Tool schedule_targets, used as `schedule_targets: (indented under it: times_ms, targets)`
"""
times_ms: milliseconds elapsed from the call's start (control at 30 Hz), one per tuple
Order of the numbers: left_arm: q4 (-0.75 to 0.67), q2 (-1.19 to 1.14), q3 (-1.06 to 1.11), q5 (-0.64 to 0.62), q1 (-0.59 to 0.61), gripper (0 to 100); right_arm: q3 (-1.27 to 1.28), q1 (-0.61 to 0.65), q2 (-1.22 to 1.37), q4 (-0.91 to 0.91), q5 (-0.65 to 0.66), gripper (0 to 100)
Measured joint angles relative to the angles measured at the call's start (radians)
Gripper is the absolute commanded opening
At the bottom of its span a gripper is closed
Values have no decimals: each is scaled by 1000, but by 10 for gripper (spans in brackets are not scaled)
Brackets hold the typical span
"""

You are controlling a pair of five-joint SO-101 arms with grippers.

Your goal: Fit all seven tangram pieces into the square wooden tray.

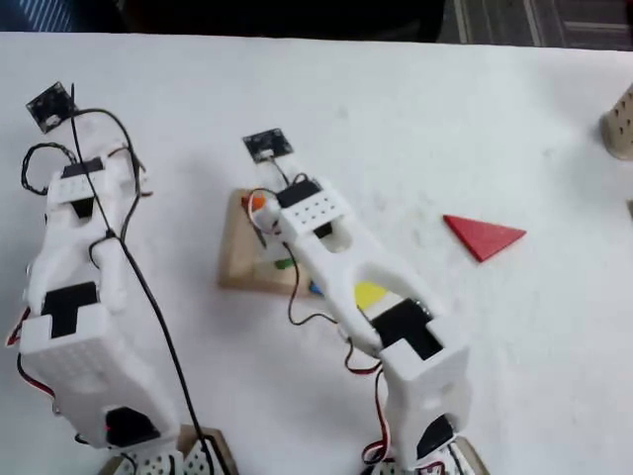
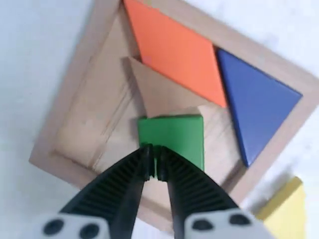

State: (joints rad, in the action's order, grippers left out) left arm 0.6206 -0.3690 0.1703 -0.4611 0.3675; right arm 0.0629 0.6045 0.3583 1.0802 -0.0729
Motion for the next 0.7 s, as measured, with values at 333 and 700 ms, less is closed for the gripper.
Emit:
schedule_targets:
  times_ms: [333, 700]
  targets:
    - [0, 0, 0, 0, 0, 22, 84, -141, -247, 203, 41, 18]
    - [0, 0, 0, 0, 0, 22, 365, -219, -259, 55, 117, 18]
